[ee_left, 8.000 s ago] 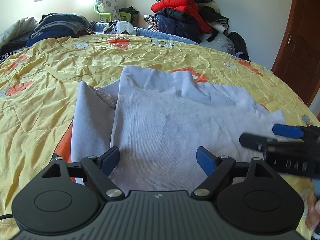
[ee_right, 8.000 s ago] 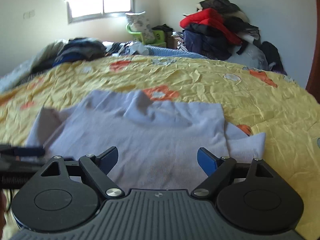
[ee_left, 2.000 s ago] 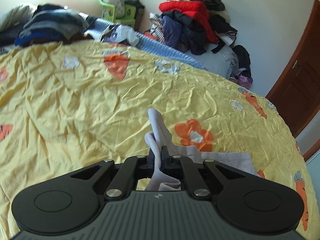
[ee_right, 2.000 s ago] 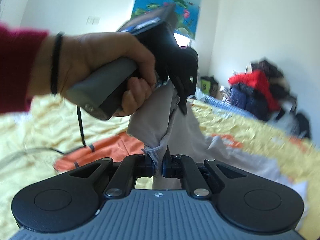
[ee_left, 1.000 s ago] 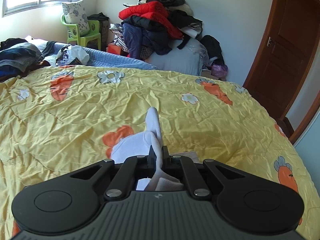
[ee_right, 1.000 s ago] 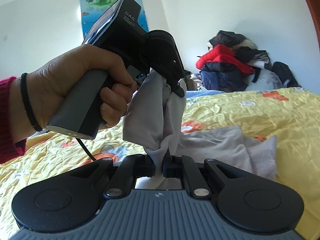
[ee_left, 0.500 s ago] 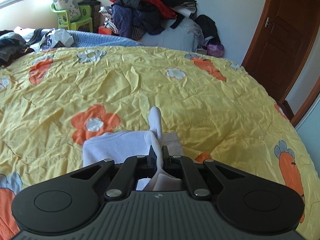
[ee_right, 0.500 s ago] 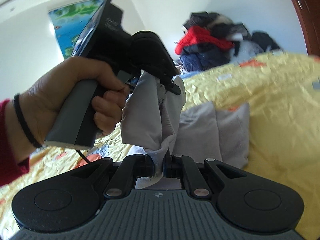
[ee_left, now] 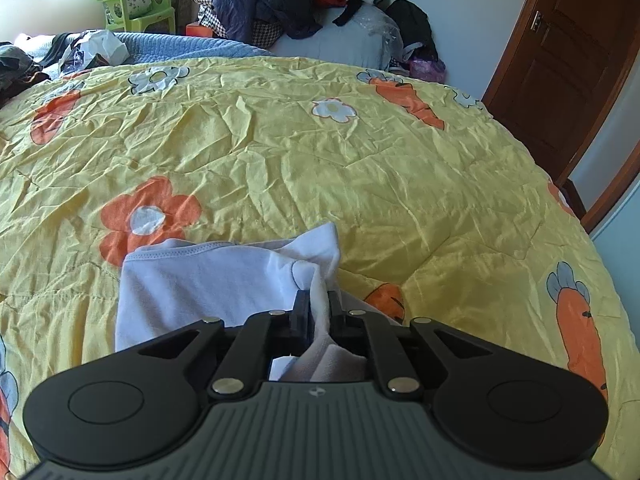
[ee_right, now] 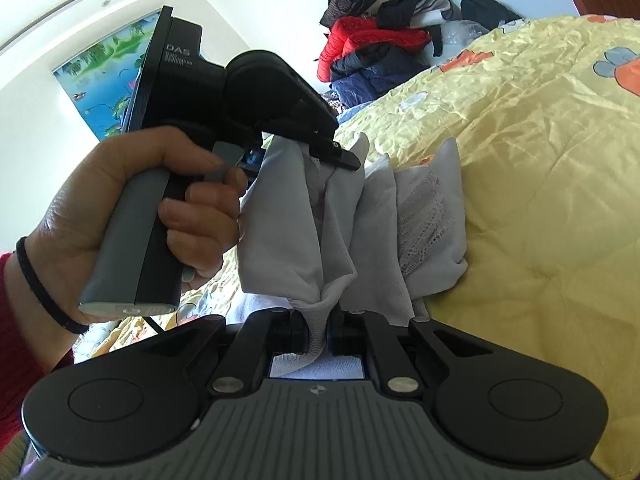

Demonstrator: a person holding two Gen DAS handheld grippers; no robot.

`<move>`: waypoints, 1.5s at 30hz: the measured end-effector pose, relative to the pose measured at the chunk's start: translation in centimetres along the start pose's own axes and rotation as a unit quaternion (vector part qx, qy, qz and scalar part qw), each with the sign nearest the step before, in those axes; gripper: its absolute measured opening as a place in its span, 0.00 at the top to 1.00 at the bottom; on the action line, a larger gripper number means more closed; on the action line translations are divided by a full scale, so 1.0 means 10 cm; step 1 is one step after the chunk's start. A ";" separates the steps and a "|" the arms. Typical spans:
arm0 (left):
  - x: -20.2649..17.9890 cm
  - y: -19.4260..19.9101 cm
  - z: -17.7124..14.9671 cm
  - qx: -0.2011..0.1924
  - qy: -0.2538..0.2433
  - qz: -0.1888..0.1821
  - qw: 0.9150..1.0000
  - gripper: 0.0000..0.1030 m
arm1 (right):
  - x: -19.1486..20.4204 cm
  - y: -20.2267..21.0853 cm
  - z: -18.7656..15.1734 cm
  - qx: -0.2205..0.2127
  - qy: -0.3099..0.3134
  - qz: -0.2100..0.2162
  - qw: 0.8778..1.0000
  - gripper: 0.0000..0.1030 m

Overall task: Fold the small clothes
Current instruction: 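Lay the blouse down on the bedspread and open both grippers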

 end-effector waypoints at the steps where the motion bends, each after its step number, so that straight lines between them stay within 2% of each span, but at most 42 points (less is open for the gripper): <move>1: -0.01 0.00 0.00 0.000 0.001 -0.001 1.000 0.91 | -0.03 -0.02 0.02 0.001 -0.005 0.001 1.000 0.90; 4: -0.05 0.03 0.03 -0.005 0.001 -0.005 1.000 0.85 | -0.08 -0.03 0.04 0.003 -0.020 0.003 1.000 0.89; 7: -0.08 0.07 0.06 -0.016 0.001 -0.009 1.000 0.60 | -0.11 -0.04 0.04 0.005 -0.025 0.003 1.000 0.89; 9: -0.08 0.14 0.08 -0.036 0.004 -0.004 0.999 0.30 | -0.13 -0.05 0.04 0.006 -0.026 0.002 1.000 0.88; 10: -0.08 0.18 0.10 -0.047 0.004 -0.001 0.999 0.28 | -0.13 -0.05 0.04 0.006 -0.027 0.002 1.000 0.88; 16: 0.00 0.31 0.08 -0.076 -0.010 0.013 0.997 0.28 | -0.19 -0.07 0.05 0.008 -0.039 0.004 0.999 0.88; 20: 0.11 0.33 -0.05 -0.078 -0.017 0.027 0.996 0.28 | -0.21 -0.08 0.05 0.009 -0.042 0.003 0.999 0.88; 24: 0.25 0.37 -0.28 -0.078 -0.023 0.041 0.996 0.28 | -0.27 -0.09 0.07 0.012 -0.055 0.008 0.998 0.86; 32: 0.60 0.48 -0.79 -0.067 0.018 0.044 0.997 0.27 | -0.41 -0.10 0.09 0.013 -0.102 0.026 0.994 0.87; 38: 0.74 0.62 -1.09 -0.077 0.042 0.046 0.995 0.27 | -0.39 -0.13 0.08 0.015 -0.096 0.019 0.995 0.88; 45: 0.77 0.63 -1.39 -0.092 0.042 0.065 0.993 0.22 | -0.43 -0.14 0.08 0.014 -0.107 0.022 0.994 0.89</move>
Point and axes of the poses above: each gripper's, at about its wrist camera, not at the fingertips, and y roughly against the way its jaws point, x to its left, z to its top, the point moved 3 cm from there along -y, roughly the way its jaws point, and after that the axes turned 10 degrees about z, right-handed, at the moved point
